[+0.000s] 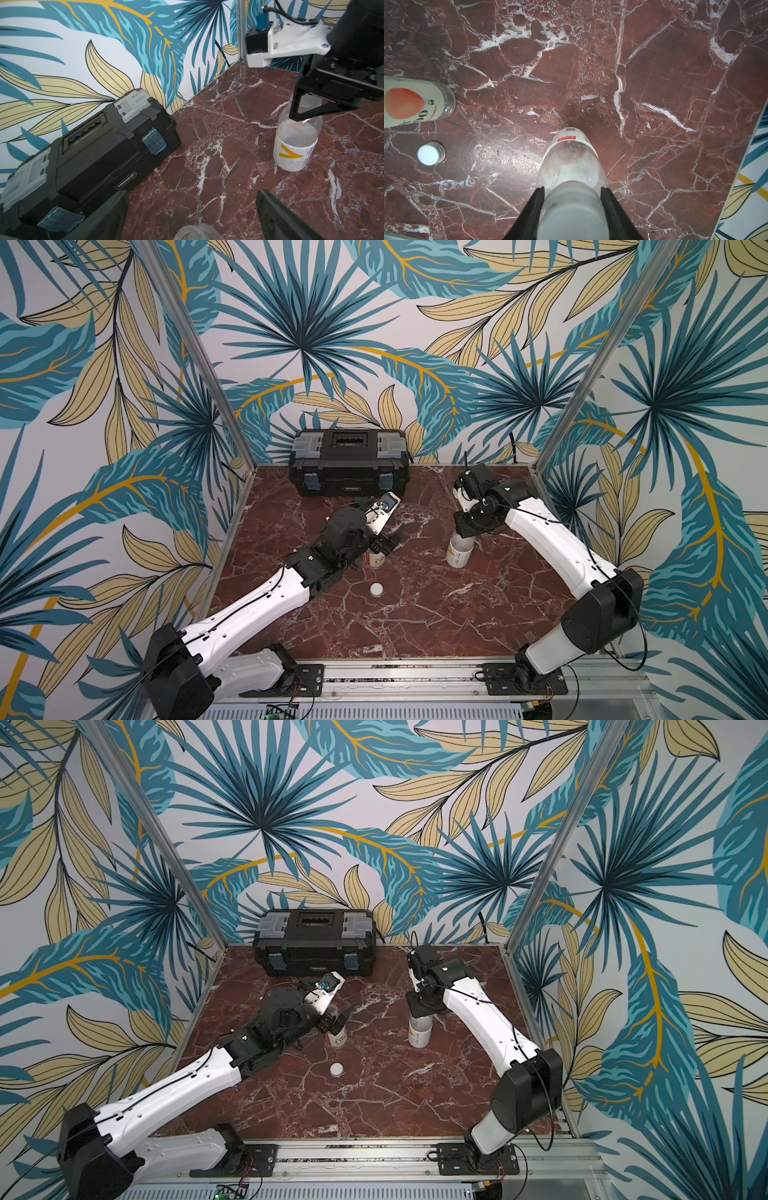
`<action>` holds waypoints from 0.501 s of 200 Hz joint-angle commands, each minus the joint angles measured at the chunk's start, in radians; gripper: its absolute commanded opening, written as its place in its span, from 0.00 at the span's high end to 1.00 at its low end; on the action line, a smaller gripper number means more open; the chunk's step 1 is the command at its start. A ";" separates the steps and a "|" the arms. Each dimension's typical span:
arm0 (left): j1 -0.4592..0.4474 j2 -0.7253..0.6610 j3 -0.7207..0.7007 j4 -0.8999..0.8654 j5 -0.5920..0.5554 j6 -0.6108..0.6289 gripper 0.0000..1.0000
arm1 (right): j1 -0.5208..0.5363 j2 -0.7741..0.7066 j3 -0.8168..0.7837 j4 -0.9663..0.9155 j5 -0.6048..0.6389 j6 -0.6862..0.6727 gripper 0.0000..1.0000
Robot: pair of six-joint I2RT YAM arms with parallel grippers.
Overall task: Screw on the bottle caps
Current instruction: Place the plastic bottle at the center of the board.
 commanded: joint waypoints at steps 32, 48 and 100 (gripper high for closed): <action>0.014 -0.005 0.027 -0.025 -0.048 -0.047 0.00 | 0.005 0.022 -0.050 0.026 0.010 0.033 0.88; 0.016 0.007 0.036 -0.036 -0.072 -0.059 0.00 | 0.002 0.024 -0.069 0.025 0.014 0.036 0.86; 0.017 0.012 0.047 -0.055 -0.064 -0.068 0.00 | -0.008 0.032 -0.076 0.001 0.009 0.065 0.70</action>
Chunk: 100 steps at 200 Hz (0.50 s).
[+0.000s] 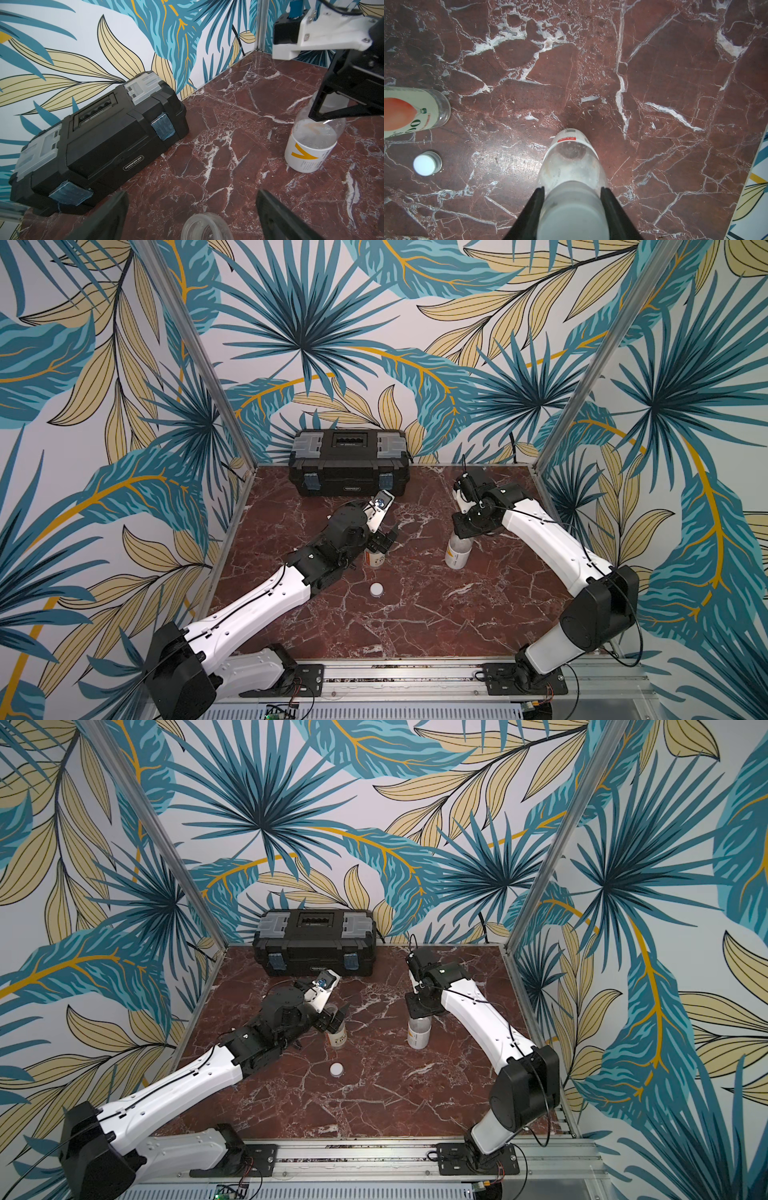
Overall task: Screw on the bottle caps
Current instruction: Place the plastic bottle at the center of the board.
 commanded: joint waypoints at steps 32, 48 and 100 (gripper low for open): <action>0.004 -0.001 0.049 -0.034 -0.015 -0.025 0.00 | -0.017 0.013 -0.043 -0.056 0.012 0.050 0.57; 0.005 -0.001 0.046 -0.031 -0.015 -0.027 0.00 | -0.019 0.001 -0.046 -0.058 0.007 0.054 0.52; 0.004 0.003 0.051 -0.037 -0.015 -0.027 0.00 | -0.023 -0.021 -0.043 -0.067 -0.008 0.068 0.41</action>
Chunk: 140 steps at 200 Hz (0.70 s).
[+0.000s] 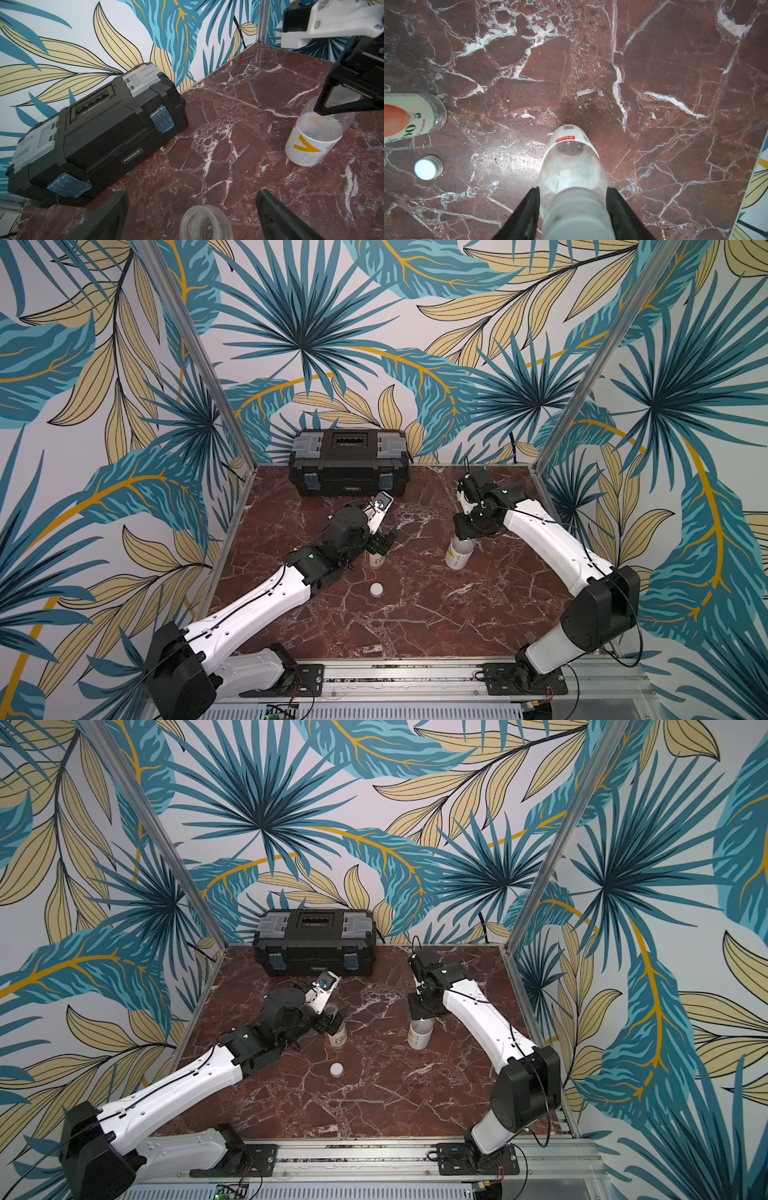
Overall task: Screw on the bottle caps
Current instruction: Place the plastic bottle at the center of the board.
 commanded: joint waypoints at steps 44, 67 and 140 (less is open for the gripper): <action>0.004 0.006 0.053 -0.007 -0.009 -0.011 0.00 | -0.005 -0.030 -0.010 -0.051 -0.010 0.017 0.37; 0.004 0.008 0.052 -0.008 -0.009 -0.012 0.00 | -0.005 -0.034 0.001 -0.056 -0.013 0.014 0.35; 0.004 0.008 0.054 -0.014 -0.007 -0.011 0.00 | -0.003 -0.043 0.039 -0.038 -0.075 0.009 0.30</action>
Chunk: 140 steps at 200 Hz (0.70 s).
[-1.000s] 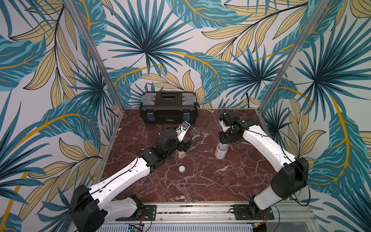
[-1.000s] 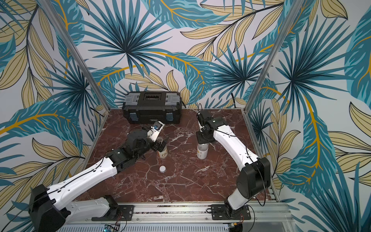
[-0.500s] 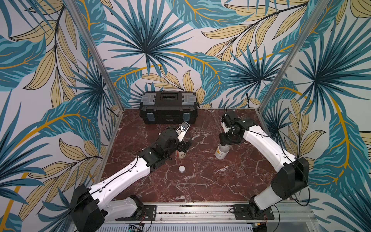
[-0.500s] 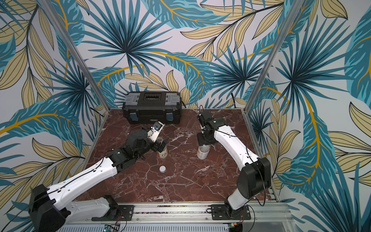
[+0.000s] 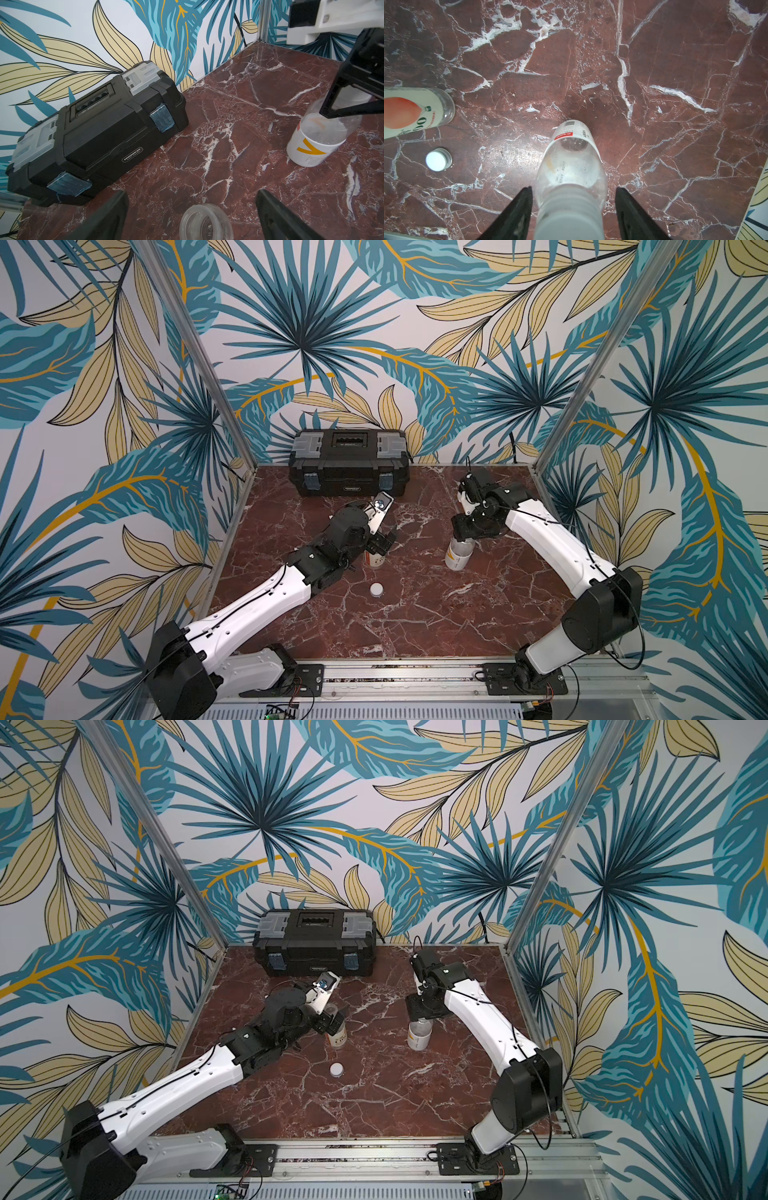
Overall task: Screw on the bottle caps
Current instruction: Place the plastic bottle at the center of the board.
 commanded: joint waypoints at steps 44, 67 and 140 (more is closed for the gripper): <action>0.006 0.000 0.054 -0.010 -0.011 -0.010 0.00 | -0.003 -0.066 0.041 0.017 -0.043 -0.014 0.25; 0.007 -0.008 0.058 -0.006 -0.059 -0.018 0.00 | -0.002 -0.090 0.080 0.033 0.024 -0.074 0.24; 0.233 -0.136 0.016 -0.045 -0.116 -0.255 0.00 | 0.088 -0.100 0.221 0.121 -0.122 -0.272 0.18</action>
